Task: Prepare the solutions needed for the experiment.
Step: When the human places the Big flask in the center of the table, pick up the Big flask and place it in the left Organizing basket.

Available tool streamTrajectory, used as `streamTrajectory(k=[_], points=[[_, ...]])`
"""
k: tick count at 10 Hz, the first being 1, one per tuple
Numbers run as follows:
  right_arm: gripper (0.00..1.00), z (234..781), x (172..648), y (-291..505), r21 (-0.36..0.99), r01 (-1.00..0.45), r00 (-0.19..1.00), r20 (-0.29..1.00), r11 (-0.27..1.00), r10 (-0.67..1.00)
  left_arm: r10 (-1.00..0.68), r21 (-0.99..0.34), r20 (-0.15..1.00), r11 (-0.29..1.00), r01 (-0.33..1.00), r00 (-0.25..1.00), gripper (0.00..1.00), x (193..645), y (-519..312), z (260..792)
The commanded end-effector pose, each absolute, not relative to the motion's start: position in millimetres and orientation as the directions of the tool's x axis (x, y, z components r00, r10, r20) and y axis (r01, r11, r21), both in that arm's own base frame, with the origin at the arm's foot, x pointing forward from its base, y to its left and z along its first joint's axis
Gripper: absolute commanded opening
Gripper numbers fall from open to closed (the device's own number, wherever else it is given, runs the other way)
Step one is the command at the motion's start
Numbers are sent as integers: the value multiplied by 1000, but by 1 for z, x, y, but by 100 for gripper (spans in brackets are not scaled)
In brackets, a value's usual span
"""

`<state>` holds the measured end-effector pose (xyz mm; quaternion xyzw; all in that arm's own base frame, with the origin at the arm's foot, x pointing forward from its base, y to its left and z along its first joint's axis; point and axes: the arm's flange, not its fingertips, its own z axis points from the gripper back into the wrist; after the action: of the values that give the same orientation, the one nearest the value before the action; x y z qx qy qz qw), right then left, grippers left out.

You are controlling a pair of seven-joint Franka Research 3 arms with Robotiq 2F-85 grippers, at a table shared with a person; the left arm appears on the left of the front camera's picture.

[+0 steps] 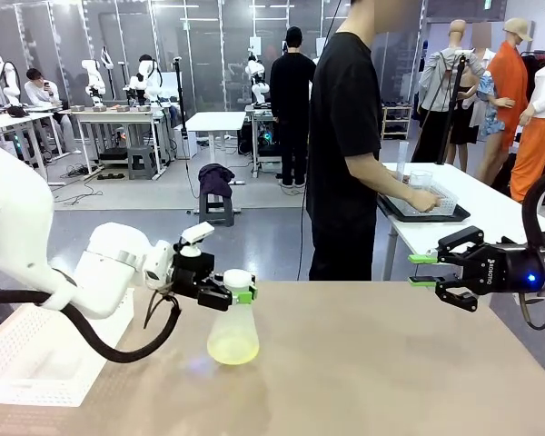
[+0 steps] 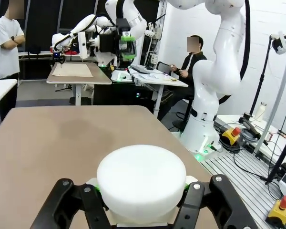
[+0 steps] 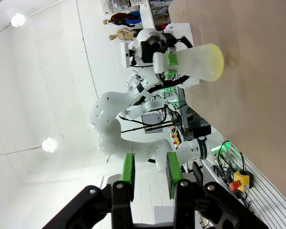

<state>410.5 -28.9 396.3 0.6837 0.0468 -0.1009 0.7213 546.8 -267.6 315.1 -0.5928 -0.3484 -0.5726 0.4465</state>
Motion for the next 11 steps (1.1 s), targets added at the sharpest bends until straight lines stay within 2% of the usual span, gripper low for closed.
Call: streamTrajectory(k=[1, 3, 6, 11], points=[[36, 397, 410, -29, 977, 208, 976, -204, 41, -80, -109, -104, 991, -328, 939, 71, 11, 532, -241, 356], [36, 397, 410, -29, 977, 208, 976, -204, 41, -80, -88, -47, 996, -274, 961, 24, 11, 521, -198, 396], [36, 397, 410, -29, 977, 208, 976, -204, 41, -80, -112, -1, 994, -129, 992, -13, 11, 510, -110, 427], [36, 397, 410, -29, 977, 208, 976, -204, 41, -80, -65, 51, 997, 143, 988, -42, 11, 476, 72, 412]])
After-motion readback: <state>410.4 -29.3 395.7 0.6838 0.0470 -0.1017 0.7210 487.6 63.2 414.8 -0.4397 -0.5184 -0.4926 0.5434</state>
